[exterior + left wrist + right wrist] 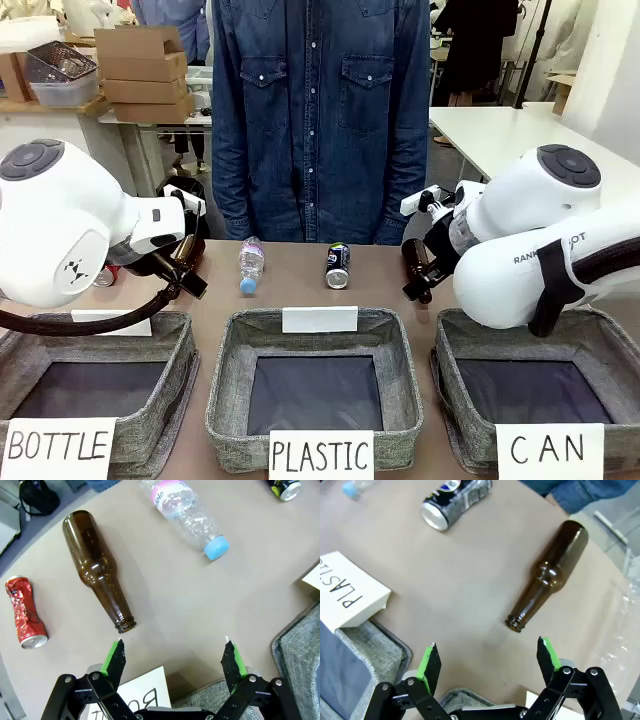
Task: Sort the can waste into the basket.
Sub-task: Pick up the can waste from the table and place it in the right Fabric basket.
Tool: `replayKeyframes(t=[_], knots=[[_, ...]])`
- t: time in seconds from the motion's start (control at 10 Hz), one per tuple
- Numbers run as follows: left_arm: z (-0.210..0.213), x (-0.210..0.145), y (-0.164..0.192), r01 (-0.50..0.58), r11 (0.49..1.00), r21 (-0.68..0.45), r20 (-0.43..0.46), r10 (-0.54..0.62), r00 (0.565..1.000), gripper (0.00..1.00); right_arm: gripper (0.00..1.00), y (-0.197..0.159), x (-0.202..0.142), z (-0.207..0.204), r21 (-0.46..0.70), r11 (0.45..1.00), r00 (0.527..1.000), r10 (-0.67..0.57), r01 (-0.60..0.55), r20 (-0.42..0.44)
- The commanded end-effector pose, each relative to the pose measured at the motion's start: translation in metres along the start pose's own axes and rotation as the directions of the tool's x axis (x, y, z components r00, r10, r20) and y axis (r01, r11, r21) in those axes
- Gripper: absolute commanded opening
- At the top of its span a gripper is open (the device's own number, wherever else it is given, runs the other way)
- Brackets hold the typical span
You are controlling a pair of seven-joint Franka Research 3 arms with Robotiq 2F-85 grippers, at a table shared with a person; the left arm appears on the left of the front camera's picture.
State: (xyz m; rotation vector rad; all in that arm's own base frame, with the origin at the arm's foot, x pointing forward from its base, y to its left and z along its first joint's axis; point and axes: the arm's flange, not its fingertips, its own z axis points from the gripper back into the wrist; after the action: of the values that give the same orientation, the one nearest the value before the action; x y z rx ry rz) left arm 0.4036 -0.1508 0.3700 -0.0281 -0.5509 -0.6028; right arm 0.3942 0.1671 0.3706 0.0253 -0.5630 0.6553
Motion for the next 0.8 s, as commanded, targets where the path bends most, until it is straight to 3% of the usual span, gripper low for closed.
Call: replayKeyframes(t=[0.0,0.7], knots=[[0.0001,0.0000,0.0000,0.000,1.000,0.000,0.000,0.000,1.000,1.00,1.00,0.0000,0.0001,0.0000,0.000,1.000,1.000,0.000,0.000,0.000],[0.0001,0.0000,0.0000,0.000,1.000,0.000,0.000,0.000,1.000,1.00,1.00,0.0000,0.0001,0.0000,0.000,1.000,1.000,0.000,0.000,0.000]])
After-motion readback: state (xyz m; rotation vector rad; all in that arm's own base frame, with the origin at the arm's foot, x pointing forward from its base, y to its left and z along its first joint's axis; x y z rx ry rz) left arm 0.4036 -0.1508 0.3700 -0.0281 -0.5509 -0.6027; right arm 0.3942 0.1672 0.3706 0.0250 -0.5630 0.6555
